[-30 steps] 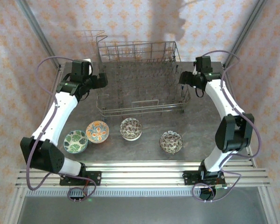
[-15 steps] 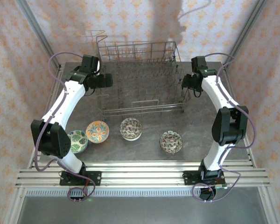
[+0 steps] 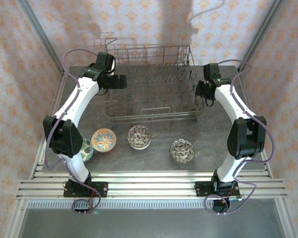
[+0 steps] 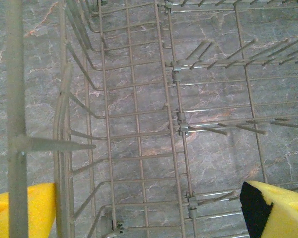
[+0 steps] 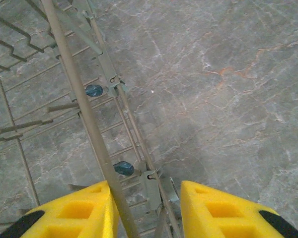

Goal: Load the bowls into the dish rack

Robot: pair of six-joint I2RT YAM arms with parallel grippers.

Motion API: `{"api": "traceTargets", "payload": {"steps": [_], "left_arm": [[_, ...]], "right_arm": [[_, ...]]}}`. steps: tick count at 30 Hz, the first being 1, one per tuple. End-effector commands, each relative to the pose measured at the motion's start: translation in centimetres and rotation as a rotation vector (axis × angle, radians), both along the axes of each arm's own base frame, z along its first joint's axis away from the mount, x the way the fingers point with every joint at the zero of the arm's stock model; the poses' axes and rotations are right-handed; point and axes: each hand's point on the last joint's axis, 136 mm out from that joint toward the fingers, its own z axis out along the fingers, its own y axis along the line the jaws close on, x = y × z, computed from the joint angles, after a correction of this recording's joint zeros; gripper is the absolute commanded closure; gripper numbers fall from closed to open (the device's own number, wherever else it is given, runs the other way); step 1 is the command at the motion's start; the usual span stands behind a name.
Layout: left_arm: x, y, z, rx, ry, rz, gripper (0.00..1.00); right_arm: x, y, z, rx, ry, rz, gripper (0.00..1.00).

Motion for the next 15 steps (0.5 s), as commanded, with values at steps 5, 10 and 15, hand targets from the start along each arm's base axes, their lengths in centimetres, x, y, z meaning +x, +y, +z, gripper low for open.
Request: {"api": "traceTargets", "payload": {"steps": [5,10,15], "left_arm": [[1.6,-2.6,1.2,0.003,-0.013,-0.079,0.07],[2.5,-3.5,0.7,0.005,-0.005,-0.093,0.07],[1.9,-2.8,1.6,0.028,-0.002,-0.058,0.06]], "right_arm": [[-2.3,-4.4,0.0,-0.093,0.038,-0.141,0.65],[-2.2,-4.8,1.2,-0.078,0.022,-0.134,0.63],[-2.8,-4.9,2.8,-0.11,-0.003,-0.081,0.41]]}}
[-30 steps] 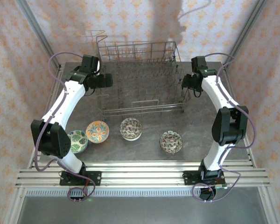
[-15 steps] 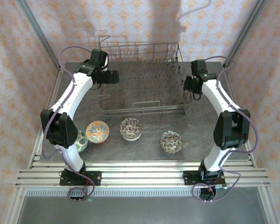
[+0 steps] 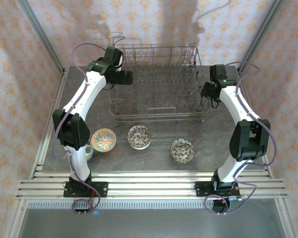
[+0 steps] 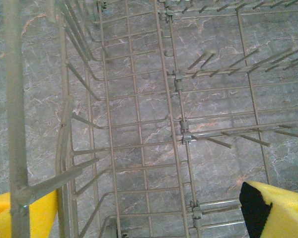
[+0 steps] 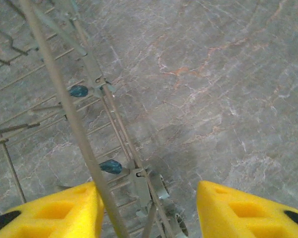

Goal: Load the bowls into the dish rack

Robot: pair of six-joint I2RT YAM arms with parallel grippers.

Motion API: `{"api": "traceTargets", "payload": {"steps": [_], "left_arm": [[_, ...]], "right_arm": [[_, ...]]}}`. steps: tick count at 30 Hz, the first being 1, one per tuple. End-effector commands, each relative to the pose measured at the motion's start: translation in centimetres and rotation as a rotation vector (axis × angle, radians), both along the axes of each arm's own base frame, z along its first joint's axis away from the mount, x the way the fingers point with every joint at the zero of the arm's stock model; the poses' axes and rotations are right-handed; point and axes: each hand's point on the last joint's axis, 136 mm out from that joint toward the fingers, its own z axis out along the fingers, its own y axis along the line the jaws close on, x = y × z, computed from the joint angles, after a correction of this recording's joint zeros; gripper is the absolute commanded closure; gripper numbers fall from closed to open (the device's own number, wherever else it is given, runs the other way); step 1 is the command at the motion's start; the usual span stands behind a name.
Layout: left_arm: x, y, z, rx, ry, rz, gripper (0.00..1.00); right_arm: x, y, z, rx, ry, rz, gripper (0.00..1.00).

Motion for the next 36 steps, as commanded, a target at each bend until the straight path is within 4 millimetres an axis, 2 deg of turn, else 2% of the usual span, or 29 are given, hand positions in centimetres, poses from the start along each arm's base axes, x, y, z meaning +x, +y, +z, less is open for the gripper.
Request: {"api": "traceTargets", "payload": {"steps": [1,6,9,17,20,21,24,30,36], "left_arm": [[-0.7,0.1,1.6,0.02,-0.015,0.002,0.05],[-2.5,0.7,3.5,0.013,-0.048,0.02,0.03],[-3.4,0.9,4.3,-0.004,-0.055,0.035,0.02],[-6.9,1.4,6.0,-0.022,-0.079,0.012,0.02],[-8.3,1.5,6.2,-0.023,-0.094,-0.005,0.04],[-8.8,1.4,6.3,-0.02,-0.096,-0.017,0.04],[-10.2,1.3,6.4,-0.009,-0.095,-0.038,0.06],[-13.5,-0.7,5.5,-0.022,-0.065,-0.142,0.13],[-16.1,-3.3,6.1,0.008,-0.077,-0.213,0.19]], "right_arm": [[-1.8,-1.7,3.1,-0.088,-0.026,-0.002,0.37],[-4.2,-2.3,7.1,-0.154,-0.077,0.036,0.27],[-5.8,-1.8,8.3,-0.142,-0.104,0.075,0.26],[-11.2,1.0,7.4,-0.051,-0.068,0.166,0.28],[-13.1,1.3,6.1,-0.02,-0.033,0.138,0.3],[-14.0,1.2,6.5,-0.011,-0.053,0.12,0.31],[-15.5,1.4,6.1,0.035,-0.037,0.072,0.34],[-16.1,3.1,6.0,0.099,-0.033,0.104,0.38],[-14.5,4.6,5.8,0.139,-0.016,0.174,0.41]]}}
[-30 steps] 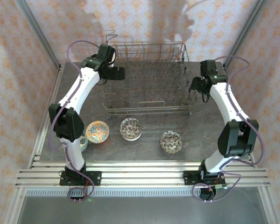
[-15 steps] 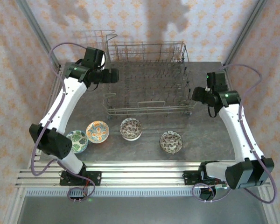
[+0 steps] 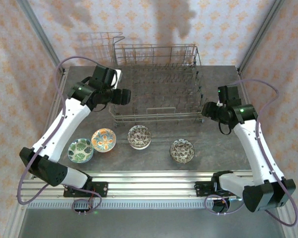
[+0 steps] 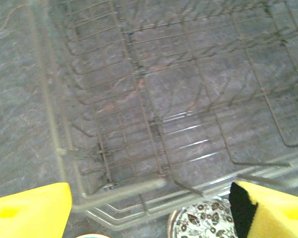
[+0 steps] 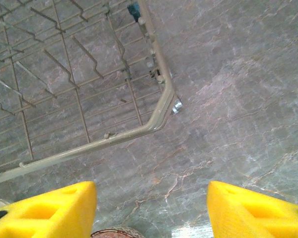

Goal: Load the bowls into the dish rack

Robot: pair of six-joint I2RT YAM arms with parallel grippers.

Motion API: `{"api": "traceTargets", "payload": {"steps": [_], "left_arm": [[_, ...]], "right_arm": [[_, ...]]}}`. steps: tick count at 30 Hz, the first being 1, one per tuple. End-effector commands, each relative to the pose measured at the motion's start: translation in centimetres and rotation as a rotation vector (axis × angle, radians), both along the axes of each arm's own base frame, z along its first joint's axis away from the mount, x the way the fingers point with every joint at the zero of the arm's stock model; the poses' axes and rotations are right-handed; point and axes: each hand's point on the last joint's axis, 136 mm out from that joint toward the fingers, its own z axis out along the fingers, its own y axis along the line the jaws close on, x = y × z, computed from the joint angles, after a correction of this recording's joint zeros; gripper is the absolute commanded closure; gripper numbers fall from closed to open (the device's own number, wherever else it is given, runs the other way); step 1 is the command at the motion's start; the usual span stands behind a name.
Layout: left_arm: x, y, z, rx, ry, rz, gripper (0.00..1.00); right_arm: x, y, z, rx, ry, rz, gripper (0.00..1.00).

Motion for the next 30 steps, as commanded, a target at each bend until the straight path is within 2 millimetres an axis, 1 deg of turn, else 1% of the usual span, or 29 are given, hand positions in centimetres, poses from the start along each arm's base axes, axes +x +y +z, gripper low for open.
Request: {"api": "traceTargets", "payload": {"steps": [1,4,8,13,15,18,23,26,30], "left_arm": [[-2.3,-1.1,-0.1,0.033,0.011,-0.036,0.2],[-3.6,-3.7,-1.3,0.022,0.036,-0.084,0.27],[-5.4,-7.1,-3.1,0.002,0.078,-0.152,0.34],[-7.4,-10.7,-4.1,-0.014,0.07,-0.219,0.39],[-7.9,-11.9,-4.5,-0.015,0.076,-0.232,0.4],[-8.6,-14.0,-5.8,-0.021,0.104,-0.256,0.43],[-9.8,-17.5,-8.3,-0.023,0.151,-0.315,0.44],[-10.3,-19.6,-9.5,-0.047,0.168,-0.343,0.46],[-10.8,-21.7,-11.2,-0.048,0.19,-0.369,0.49]], "right_arm": [[0.8,1.3,0.2,0.038,0.013,0.055,0.41],[1.1,1.9,0.4,0.036,0.046,0.115,0.43],[0.9,2.2,0.7,0.03,0.03,0.153,0.44],[1.0,3.0,0.1,0.062,0.038,0.189,0.45],[1.2,3.2,-0.2,0.066,0.042,0.199,0.46],[1.5,3.4,-0.2,0.067,0.046,0.215,0.46],[1.8,3.5,-0.2,0.07,0.04,0.223,0.46],[1.5,3.6,-0.4,0.071,0.054,0.231,0.46],[1.2,3.3,-0.7,0.05,0.067,0.238,0.46]]}}
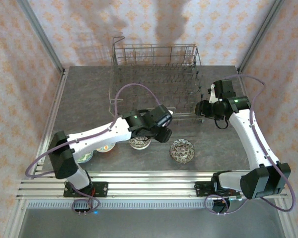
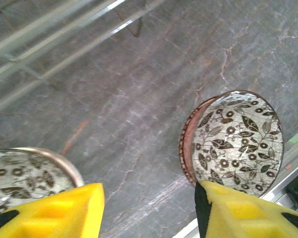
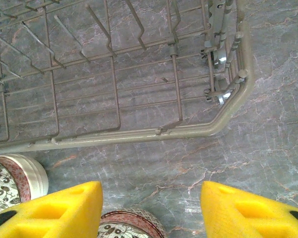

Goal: Load the bowls into the dish rack

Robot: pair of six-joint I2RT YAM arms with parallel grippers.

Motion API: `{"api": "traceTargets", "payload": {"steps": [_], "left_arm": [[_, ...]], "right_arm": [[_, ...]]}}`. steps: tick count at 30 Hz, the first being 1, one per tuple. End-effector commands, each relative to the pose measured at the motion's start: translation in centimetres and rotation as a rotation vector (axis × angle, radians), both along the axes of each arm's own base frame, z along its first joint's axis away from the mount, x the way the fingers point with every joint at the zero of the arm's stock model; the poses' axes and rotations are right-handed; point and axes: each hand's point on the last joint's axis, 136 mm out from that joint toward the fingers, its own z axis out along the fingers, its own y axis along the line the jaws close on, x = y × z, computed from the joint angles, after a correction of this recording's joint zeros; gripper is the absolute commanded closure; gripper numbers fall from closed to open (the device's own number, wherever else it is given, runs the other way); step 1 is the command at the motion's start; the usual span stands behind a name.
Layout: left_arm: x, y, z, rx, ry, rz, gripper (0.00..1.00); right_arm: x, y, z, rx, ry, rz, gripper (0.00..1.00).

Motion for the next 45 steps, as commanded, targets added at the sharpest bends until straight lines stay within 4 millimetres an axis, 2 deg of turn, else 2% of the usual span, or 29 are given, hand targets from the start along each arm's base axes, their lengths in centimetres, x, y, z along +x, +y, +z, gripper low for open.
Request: {"api": "traceTargets", "payload": {"steps": [1,5,9,20,22,24,32,45], "left_arm": [[-0.2,-2.4,-0.8,-0.043,0.005,-0.002,0.49],[-0.8,-4.5,-3.1,-0.029,0.031,-0.035,0.51],[-1.0,-5.3,-5.0,-0.02,0.085,-0.01,0.52],[-0.9,-6.3,-7.8,0.009,0.133,0.022,0.54],[-0.9,-6.4,-7.7,0.005,0.138,0.019,0.55],[-1.0,-6.5,-9.0,0.021,0.166,0.042,0.57],[-1.0,-6.1,-9.5,0.04,0.175,0.065,0.68],[-1.1,-6.1,-8.3,0.034,0.149,0.078,0.85]], "right_arm": [[-0.2,0.0,0.4,-0.018,-0.012,0.029,0.46],[-0.3,0.0,0.5,-0.022,-0.016,0.035,0.46],[-0.4,0.0,0.4,-0.024,-0.016,0.04,0.46],[-0.8,-0.2,-0.3,-0.034,-0.011,0.046,0.47],[-0.8,-0.3,-0.3,-0.039,-0.013,0.043,0.48],[-0.8,-0.3,-0.3,-0.043,-0.013,0.043,0.49],[-0.9,-0.3,-0.3,-0.039,-0.015,0.037,0.51],[-1.2,-0.6,0.1,-0.043,-0.03,0.026,0.52]]}}
